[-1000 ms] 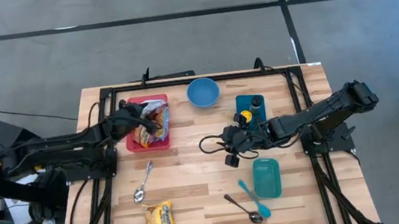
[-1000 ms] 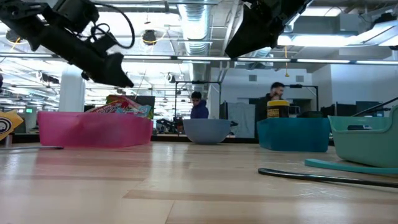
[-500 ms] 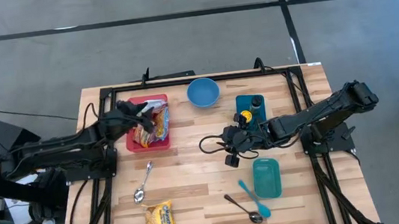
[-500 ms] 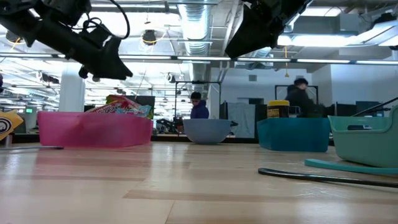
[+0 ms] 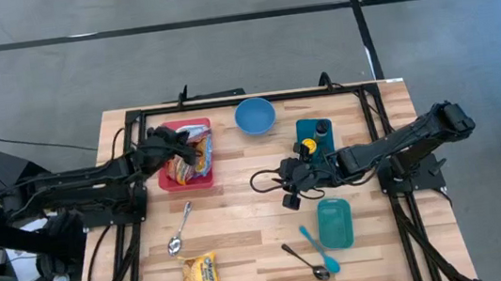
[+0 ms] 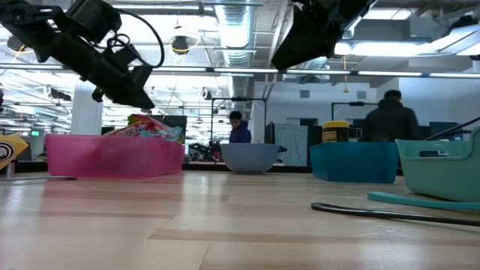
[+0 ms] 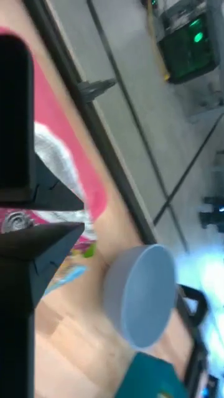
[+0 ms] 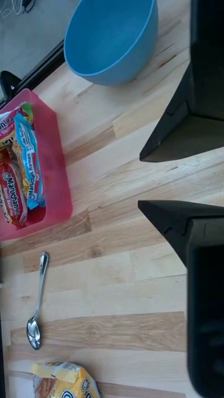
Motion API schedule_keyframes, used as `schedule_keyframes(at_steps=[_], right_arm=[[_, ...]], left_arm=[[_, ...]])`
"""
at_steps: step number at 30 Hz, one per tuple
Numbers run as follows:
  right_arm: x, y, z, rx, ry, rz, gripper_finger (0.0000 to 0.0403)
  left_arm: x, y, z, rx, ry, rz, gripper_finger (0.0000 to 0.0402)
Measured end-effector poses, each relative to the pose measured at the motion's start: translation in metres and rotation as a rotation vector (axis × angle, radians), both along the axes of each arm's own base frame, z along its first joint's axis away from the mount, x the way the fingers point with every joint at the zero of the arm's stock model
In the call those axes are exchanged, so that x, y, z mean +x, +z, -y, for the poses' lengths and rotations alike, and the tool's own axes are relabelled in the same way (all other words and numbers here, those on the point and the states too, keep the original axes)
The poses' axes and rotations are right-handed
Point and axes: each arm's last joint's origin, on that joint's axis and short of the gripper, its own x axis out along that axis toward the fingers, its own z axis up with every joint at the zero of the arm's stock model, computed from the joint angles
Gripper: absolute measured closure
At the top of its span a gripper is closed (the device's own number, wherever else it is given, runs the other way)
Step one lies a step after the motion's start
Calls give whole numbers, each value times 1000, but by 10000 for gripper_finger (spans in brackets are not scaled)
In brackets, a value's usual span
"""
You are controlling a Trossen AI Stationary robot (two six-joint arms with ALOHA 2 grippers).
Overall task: Pick & Place Food Item
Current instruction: Put the green noodle pack into the red bin, then put the yellow noodle pack into the red bin
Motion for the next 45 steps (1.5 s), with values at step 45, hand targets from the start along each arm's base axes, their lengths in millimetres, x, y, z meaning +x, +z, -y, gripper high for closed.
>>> schedule_keyframes(at_steps=[45], right_arm=[[0, 0, 0, 0, 0, -1, 300]], left_arm=[[3, 23, 34, -231, -853, 269, 399]])
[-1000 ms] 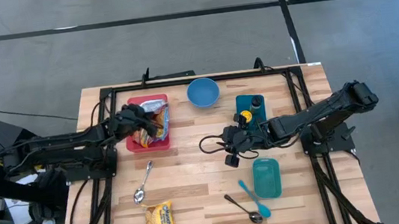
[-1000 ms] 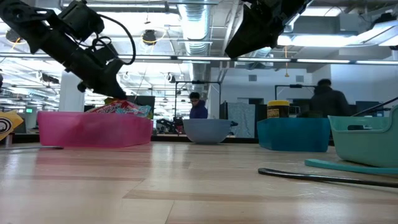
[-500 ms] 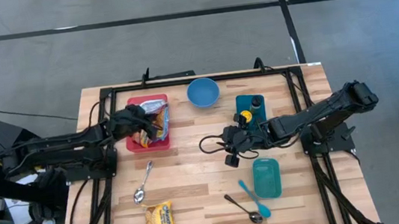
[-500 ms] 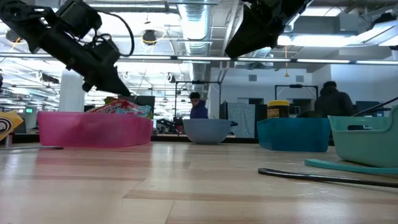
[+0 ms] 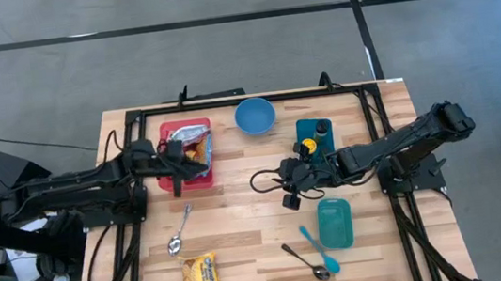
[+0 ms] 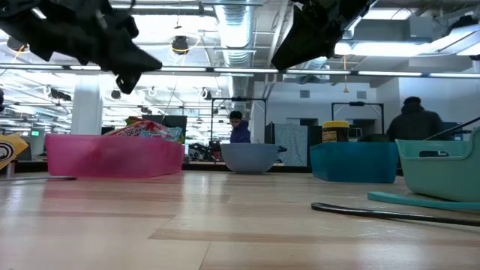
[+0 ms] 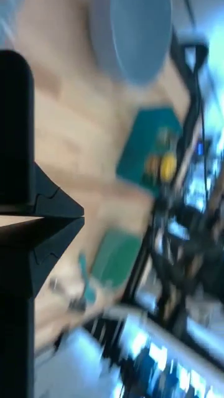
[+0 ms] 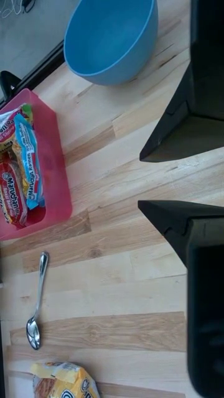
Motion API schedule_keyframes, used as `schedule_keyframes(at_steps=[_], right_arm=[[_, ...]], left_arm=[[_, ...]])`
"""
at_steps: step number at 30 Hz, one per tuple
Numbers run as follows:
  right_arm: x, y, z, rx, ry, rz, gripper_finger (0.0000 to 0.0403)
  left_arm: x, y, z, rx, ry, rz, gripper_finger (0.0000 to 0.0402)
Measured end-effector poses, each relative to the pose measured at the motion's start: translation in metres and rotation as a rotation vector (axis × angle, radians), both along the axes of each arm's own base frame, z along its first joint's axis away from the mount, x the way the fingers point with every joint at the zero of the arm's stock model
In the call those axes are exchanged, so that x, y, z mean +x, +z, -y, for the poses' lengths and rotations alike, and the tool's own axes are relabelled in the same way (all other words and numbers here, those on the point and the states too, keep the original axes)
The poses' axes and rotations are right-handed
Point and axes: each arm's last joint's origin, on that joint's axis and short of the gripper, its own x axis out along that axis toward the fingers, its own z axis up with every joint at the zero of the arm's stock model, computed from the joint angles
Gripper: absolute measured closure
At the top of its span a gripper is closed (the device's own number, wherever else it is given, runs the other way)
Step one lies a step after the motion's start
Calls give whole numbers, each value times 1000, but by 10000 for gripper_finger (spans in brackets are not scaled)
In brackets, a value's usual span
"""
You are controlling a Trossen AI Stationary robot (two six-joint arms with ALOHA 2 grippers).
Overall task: Pick & Place Food Item
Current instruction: Put the yellow noodle pack into the red bin
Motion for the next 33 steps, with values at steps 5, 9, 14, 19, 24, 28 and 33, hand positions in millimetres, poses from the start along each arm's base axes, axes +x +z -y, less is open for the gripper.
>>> schedule_keyframes(at_steps=[5, 9, 14, 19, 24, 28, 33], right_arm=[[0, 0, 0, 0, 0, 0, 300], [0, 0, 0, 0, 0, 0, 300], [0, 0, 0, 0, 0, 0, 300], [0, 0, 0, 0, 0, 0, 300], [0, 0, 0, 0, 0, 1, 300], [0, 0, 0, 0, 0, 3, 300], [0, 0, 0, 0, 0, 3, 300]], left_arm=[[3, 3, 14, -6, -140, 32, 400], [5, 3, 29, -8, -228, 31, 398], [6, 2, 49, -16, -355, 22, 400], [4, 0, 69, -16, -467, 13, 399], [5, -3, 83, -12, -550, -9, 400], [8, -10, 90, -14, -581, -55, 398], [14, -22, 92, -21, -585, -132, 398]])
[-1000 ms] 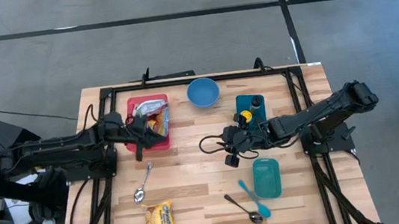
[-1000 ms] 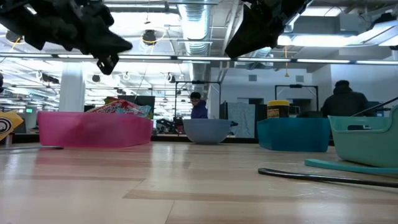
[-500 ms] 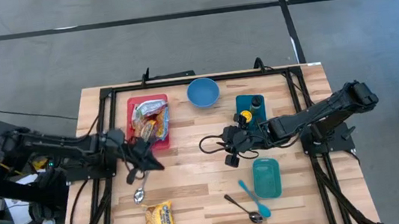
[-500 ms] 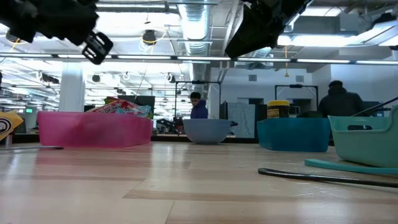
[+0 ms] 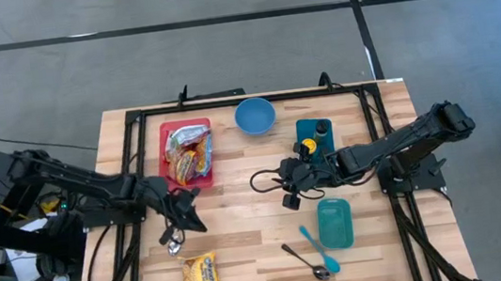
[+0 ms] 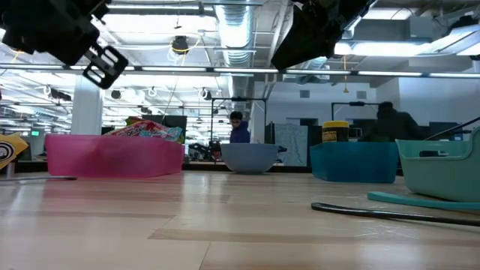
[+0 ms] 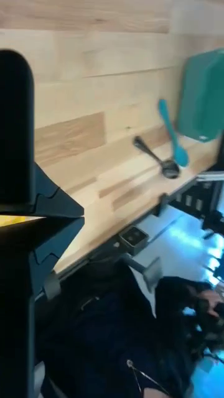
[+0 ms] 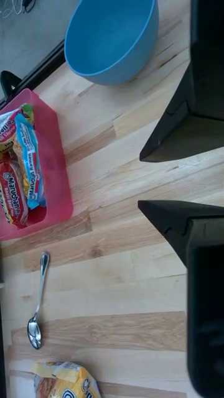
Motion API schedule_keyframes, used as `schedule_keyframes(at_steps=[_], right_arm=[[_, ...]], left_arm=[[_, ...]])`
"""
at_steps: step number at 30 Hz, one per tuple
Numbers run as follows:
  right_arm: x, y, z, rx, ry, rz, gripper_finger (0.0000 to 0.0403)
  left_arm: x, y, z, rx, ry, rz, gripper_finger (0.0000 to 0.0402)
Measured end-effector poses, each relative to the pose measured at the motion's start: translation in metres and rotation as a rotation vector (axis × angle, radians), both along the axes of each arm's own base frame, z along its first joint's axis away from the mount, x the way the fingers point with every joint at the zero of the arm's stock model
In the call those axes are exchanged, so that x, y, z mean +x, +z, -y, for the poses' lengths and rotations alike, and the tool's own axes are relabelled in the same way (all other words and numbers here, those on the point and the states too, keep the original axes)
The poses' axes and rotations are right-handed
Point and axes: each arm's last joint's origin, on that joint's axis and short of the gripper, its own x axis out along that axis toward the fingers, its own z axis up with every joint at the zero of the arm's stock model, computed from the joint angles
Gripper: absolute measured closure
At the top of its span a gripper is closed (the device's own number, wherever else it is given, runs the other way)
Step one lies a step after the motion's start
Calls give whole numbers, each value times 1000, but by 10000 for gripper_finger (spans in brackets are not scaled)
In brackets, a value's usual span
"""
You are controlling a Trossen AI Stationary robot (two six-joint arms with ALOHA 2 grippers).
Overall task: Pick & Place Food Item
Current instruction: Put the yellow noodle pack into the red bin
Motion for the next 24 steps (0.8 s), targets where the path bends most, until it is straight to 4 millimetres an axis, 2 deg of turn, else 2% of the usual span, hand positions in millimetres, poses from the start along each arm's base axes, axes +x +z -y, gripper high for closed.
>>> schedule_keyframes(at_steps=[14, 24], right_arm=[[0, 0, 0, 0, 0, -2, 300], [0, 0, 0, -1, 0, -2, 300]], left_arm=[[9, -23, 5, -40, 26, -187, 376], [12, -42, 16, -96, 42, -366, 327]])
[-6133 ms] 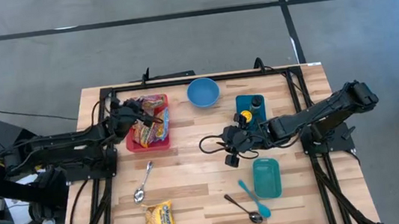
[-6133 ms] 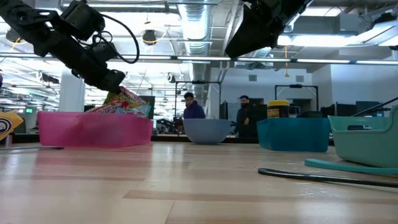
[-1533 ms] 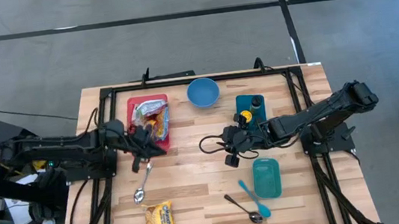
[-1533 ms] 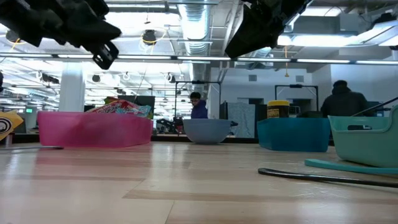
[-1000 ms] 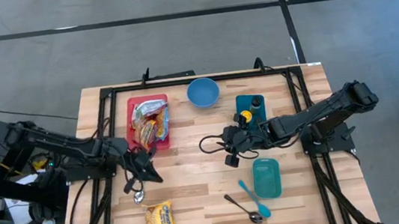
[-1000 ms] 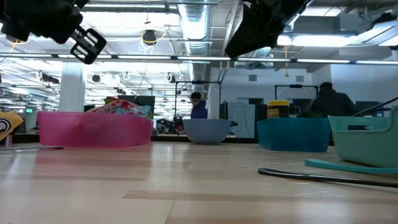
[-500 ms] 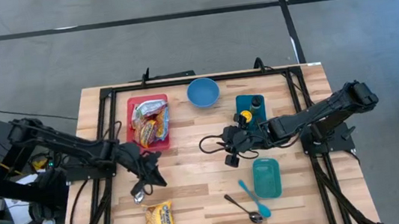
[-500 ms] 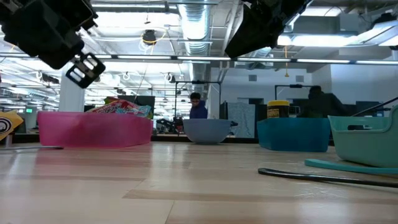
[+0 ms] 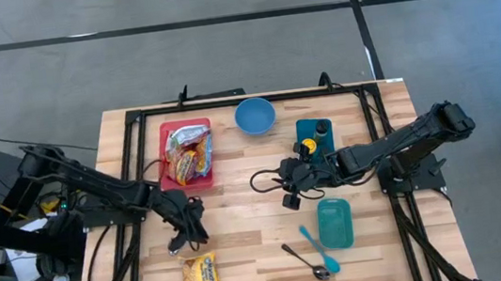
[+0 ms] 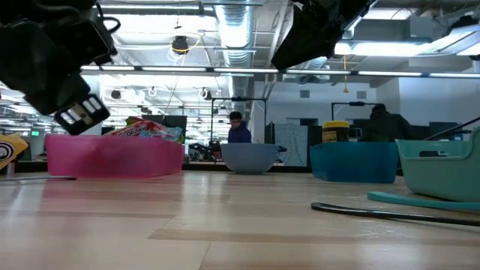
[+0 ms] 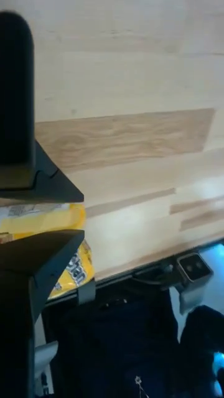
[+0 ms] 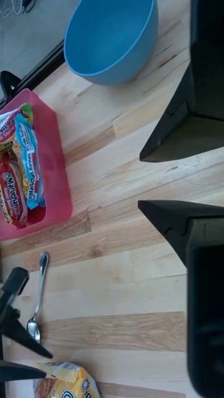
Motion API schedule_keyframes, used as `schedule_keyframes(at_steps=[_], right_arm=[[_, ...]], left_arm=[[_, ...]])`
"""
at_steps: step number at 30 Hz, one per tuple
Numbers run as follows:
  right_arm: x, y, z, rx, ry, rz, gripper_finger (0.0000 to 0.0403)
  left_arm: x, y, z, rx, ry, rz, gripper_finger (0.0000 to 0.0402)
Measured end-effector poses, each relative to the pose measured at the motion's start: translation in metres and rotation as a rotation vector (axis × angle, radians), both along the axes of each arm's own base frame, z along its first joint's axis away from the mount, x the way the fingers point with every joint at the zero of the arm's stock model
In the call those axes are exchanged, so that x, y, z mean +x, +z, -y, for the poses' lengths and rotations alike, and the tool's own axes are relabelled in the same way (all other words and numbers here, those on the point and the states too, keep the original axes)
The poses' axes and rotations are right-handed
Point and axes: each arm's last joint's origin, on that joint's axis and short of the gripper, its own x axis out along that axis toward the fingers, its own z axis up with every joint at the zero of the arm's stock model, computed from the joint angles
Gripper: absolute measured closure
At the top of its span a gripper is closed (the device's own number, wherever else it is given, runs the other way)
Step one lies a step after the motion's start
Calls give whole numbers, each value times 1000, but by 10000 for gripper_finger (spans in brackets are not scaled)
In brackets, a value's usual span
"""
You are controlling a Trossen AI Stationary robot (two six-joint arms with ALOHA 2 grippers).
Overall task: Pick & Place Food Item
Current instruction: Put the yellow noodle pack into the red bin
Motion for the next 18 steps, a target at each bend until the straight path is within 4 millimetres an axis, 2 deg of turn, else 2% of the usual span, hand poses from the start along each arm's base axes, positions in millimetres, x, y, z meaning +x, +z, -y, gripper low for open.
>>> schedule_keyframes(at_steps=[10, 18], right_arm=[[0, 0, 0, 0, 0, 0, 300], [0, 0, 0, 0, 0, 0, 300]], left_arm=[[5, -9, 2, -13, 16, -45, 249], [5, -12, 17, -36, -41, -30, 209]])
